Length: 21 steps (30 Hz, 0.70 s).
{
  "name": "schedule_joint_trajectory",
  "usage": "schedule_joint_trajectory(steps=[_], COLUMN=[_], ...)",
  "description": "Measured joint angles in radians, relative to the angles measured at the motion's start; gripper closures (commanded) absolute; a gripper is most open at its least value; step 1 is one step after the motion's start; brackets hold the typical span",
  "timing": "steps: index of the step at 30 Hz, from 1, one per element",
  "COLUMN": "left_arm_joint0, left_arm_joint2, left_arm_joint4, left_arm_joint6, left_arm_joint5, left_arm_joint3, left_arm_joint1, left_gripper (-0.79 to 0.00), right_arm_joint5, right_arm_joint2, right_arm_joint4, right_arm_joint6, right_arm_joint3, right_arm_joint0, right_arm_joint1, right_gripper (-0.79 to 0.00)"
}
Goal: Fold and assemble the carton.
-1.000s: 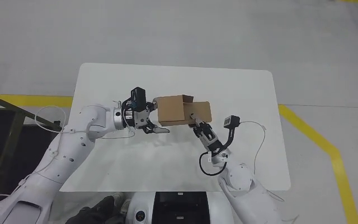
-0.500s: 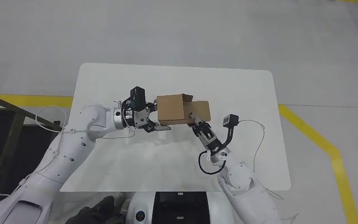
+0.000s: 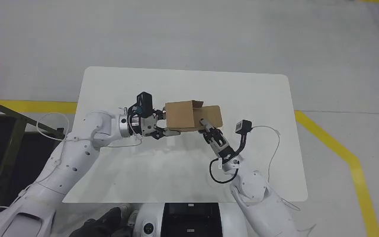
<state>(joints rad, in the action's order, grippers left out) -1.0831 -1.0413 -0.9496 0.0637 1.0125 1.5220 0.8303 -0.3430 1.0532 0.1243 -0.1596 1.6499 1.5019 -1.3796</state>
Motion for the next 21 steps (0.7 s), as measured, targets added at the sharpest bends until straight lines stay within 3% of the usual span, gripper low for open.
schedule_joint_trajectory(steps=[4, 8, 14, 15, 16, 18, 21], left_arm_joint0=[0.002, 0.004, 0.009, 0.010, 0.011, 0.014, 0.020], left_arm_joint2=[0.003, 0.008, 0.014, 0.016, 0.018, 0.027, 0.043], left_arm_joint4=[0.002, 0.002, -0.001, -0.002, -0.005, -0.015, -0.034], left_arm_joint6=[0.004, 0.008, 0.012, 0.011, 0.010, 0.004, -0.001], left_arm_joint5=[0.000, 0.000, 0.000, 0.000, 0.000, 0.000, 0.000], left_arm_joint3=[-0.001, -0.008, -0.028, -0.032, -0.035, -0.040, -0.044], left_arm_joint1=[-0.002, -0.003, -0.007, -0.008, -0.009, -0.011, -0.013], left_gripper=[-0.446, -0.443, -0.443, -0.449, -0.449, -0.453, -0.446], right_arm_joint5=[0.005, 0.004, -0.045, -0.062, -0.080, -0.116, -0.144], right_arm_joint2=[0.001, 0.008, 0.087, 0.108, 0.129, 0.175, 0.235], right_arm_joint4=[-0.001, 0.000, 0.018, 0.017, 0.014, 0.015, 0.029], right_arm_joint6=[0.003, 0.006, 0.000, -0.007, -0.016, -0.053, -0.133], right_arm_joint3=[0.003, 0.010, 0.052, 0.065, 0.079, 0.109, 0.143], right_arm_joint0=[0.001, 0.007, 0.049, 0.060, 0.071, 0.096, 0.118], right_arm_joint1=[0.000, 0.001, 0.014, 0.018, 0.022, 0.032, 0.045], right_gripper=[-0.431, -0.554, -0.600, -0.585, -0.422, -0.283, 0.000])
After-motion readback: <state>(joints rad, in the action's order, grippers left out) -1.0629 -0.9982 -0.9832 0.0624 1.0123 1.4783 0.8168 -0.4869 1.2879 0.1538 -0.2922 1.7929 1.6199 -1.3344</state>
